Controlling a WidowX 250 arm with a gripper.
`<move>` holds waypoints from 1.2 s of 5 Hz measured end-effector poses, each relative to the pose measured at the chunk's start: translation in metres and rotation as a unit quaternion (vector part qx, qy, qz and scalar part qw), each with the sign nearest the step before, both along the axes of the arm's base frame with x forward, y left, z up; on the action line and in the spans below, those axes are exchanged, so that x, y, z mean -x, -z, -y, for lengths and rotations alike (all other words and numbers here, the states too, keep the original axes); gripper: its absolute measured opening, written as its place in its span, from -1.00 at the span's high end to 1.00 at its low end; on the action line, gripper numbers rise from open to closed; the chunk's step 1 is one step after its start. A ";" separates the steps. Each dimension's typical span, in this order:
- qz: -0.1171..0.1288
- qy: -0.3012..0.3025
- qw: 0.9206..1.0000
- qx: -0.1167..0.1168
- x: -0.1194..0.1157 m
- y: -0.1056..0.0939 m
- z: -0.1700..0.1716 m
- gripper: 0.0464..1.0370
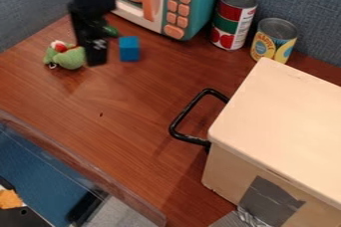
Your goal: Opened the drawer
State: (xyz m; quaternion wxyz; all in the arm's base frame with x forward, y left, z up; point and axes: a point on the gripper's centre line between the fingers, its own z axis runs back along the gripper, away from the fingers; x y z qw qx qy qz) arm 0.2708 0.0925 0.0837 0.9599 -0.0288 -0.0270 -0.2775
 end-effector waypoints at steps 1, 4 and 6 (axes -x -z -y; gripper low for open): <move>0.023 -0.045 0.999 0.014 -0.011 -0.003 0.040 -0.93; 0.005 -0.145 0.988 0.061 -0.026 0.014 0.096 -0.93; -0.006 -0.147 0.987 0.065 -0.023 0.028 0.123 -0.93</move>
